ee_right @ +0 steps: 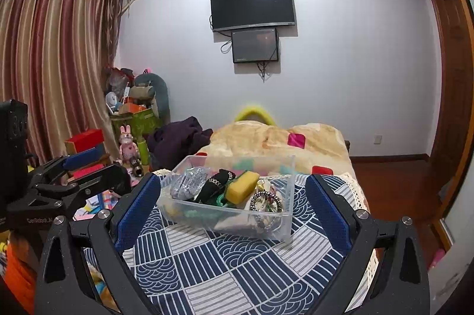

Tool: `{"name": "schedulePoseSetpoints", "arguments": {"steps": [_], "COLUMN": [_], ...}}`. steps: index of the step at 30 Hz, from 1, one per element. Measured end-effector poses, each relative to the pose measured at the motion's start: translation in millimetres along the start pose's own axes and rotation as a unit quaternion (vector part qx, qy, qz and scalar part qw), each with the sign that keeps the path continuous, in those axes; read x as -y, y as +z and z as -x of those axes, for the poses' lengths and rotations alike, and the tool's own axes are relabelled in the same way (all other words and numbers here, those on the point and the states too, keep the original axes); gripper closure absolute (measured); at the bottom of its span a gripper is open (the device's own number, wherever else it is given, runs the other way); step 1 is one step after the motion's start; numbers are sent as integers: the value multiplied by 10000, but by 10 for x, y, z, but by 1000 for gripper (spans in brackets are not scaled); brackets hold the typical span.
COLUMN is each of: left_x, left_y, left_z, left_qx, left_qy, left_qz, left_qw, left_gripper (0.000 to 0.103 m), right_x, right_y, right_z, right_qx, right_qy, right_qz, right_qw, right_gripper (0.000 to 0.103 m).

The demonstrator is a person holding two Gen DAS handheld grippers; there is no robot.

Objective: Organize soft objects

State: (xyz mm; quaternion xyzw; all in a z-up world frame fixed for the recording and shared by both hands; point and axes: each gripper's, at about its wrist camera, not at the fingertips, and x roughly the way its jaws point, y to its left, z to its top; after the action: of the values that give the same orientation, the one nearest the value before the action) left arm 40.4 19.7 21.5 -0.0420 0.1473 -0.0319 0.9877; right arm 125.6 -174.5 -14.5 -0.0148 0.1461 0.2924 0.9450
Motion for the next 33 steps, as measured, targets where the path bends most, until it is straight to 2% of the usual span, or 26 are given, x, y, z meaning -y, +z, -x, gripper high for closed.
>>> {"name": "schedulePoseSetpoints", "arguments": {"steps": [33], "left_x": [74], "left_y": [-7], "left_z": [-16], "left_qx": [-82], "left_qy": [-80], "left_qz": [-14], "left_qw": [9999], "left_gripper": [1], "right_x": [-18], "right_y": [43], "right_z": [23], "right_qx": [18], "right_qy": [26], "right_qz": [-20], "right_qw": [10000], "right_gripper": [5]}}
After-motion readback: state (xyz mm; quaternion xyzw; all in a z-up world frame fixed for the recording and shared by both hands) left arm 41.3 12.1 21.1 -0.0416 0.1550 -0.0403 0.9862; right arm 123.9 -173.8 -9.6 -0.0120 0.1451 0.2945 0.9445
